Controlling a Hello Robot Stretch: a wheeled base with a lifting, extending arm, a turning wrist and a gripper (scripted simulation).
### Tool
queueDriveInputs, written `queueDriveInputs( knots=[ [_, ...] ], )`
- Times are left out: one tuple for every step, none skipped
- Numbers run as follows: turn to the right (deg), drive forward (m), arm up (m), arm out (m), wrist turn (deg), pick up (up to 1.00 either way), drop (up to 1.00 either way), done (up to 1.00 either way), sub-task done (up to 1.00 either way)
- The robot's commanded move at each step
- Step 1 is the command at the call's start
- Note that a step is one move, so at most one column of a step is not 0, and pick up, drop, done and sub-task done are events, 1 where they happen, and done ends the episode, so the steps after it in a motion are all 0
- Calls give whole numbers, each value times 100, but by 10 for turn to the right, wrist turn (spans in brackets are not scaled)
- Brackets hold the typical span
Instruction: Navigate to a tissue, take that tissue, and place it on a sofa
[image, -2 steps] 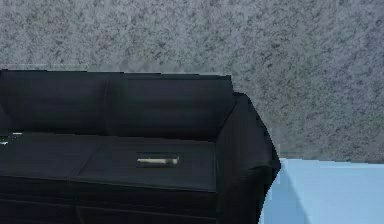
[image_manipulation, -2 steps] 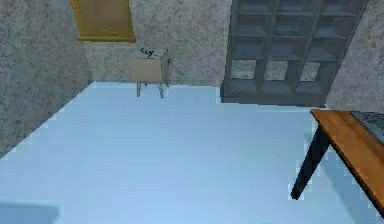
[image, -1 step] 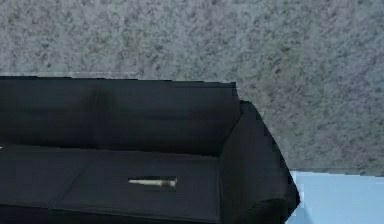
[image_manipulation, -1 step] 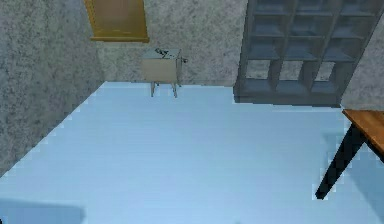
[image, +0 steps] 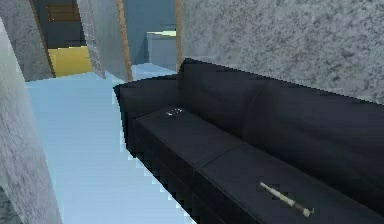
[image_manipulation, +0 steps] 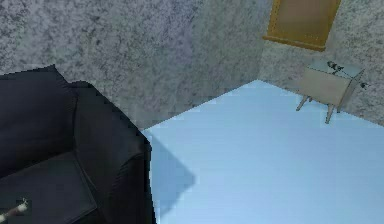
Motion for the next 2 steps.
queueDriveInputs(
  knots=[
    [-120, 0, 0, 0, 0, 0, 0, 0, 0],
    [0, 65, 0, 0, 0, 0, 0, 0, 0]
  ],
)
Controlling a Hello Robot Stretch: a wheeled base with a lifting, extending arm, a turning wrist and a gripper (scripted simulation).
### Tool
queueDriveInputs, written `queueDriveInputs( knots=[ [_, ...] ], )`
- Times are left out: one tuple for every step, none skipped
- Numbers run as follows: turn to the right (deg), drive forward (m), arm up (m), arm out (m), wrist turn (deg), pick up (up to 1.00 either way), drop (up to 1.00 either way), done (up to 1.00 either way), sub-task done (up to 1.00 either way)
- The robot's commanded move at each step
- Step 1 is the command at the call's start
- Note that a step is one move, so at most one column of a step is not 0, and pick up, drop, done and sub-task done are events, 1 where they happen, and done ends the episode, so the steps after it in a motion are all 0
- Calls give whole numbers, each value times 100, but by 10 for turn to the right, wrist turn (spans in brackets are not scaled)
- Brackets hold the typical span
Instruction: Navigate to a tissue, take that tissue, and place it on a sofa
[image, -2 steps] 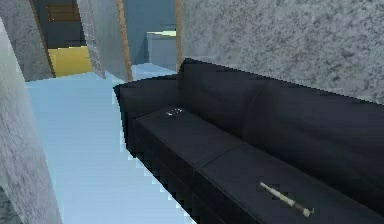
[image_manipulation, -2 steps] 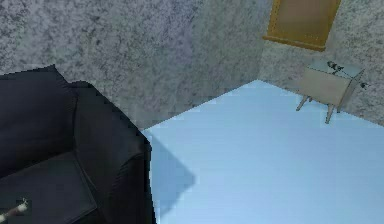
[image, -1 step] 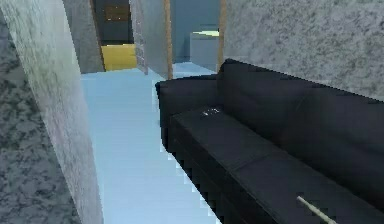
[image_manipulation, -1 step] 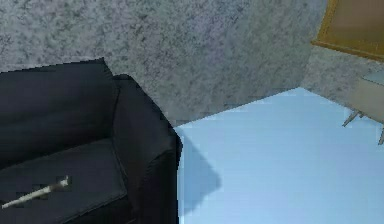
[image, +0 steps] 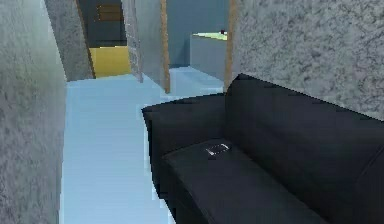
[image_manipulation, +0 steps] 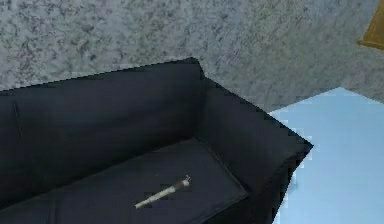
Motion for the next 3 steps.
queueDriveInputs(
  knots=[
    [-270, 0, 0, 0, 0, 0, 0, 0, 0],
    [0, 100, 0, 0, 0, 0, 0, 0, 0],
    [-30, 0, 0, 0, 0, 0, 0, 0, 0]
  ],
)
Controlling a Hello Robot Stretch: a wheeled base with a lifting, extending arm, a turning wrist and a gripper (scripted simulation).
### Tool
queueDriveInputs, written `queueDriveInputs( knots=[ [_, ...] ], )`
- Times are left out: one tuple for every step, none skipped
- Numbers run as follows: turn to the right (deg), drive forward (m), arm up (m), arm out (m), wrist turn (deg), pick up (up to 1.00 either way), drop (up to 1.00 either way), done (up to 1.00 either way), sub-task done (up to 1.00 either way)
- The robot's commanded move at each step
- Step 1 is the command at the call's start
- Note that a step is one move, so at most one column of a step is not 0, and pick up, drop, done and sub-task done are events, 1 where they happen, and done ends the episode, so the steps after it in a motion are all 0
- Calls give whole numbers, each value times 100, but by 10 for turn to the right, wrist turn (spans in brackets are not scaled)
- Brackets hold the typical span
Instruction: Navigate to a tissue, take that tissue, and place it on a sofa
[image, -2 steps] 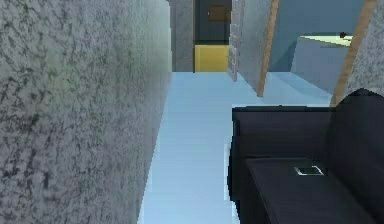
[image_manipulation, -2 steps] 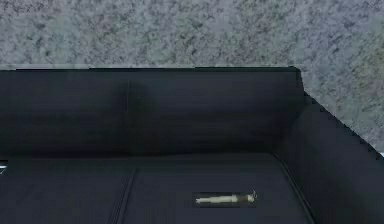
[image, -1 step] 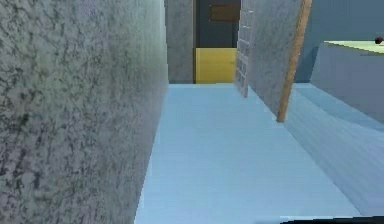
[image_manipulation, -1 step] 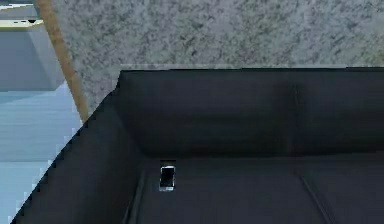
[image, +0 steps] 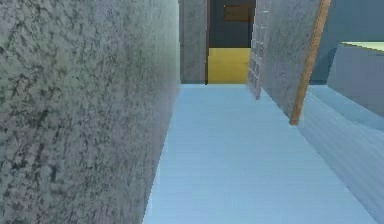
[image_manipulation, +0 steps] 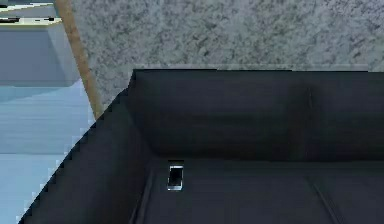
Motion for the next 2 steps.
queueDriveInputs(
  knots=[
    [0, 65, 0, 0, 0, 0, 0, 0, 0],
    [120, 0, 0, 0, 0, 0, 0, 0, 0]
  ],
)
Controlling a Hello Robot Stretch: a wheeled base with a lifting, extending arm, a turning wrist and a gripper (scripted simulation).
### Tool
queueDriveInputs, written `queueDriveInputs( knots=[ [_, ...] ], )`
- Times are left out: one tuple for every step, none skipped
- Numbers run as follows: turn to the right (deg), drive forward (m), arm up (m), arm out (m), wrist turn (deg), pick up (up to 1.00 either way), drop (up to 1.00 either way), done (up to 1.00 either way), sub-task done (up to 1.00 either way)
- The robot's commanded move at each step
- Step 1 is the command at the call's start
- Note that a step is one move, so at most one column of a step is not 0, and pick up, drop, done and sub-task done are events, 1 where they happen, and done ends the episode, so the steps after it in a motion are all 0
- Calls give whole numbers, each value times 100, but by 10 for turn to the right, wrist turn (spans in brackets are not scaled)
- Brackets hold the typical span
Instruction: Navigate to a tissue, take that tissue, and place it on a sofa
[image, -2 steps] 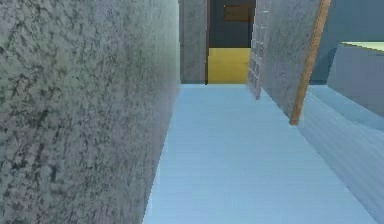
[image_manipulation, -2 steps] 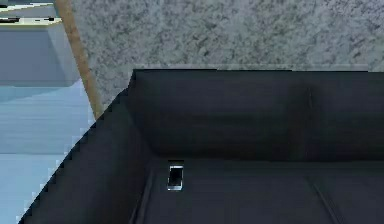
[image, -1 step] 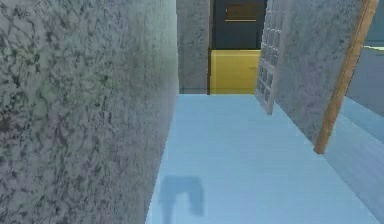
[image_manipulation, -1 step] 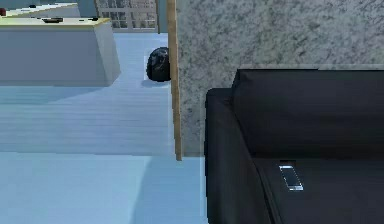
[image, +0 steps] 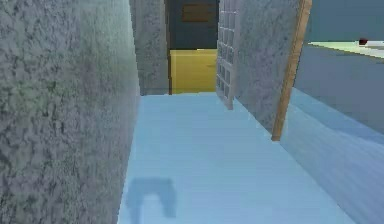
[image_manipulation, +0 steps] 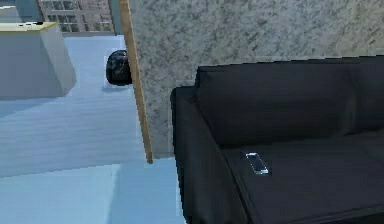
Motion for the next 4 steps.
queueDriveInputs(
  knots=[
    [0, 100, 0, 0, 0, 0, 0, 0, 0],
    [0, 100, 0, 0, 0, 0, 0, 0, 0],
    [0, 100, 0, 0, 0, 0, 0, 0, 0],
    [30, 0, 0, 0, 0, 0, 0, 0, 0]
  ],
)
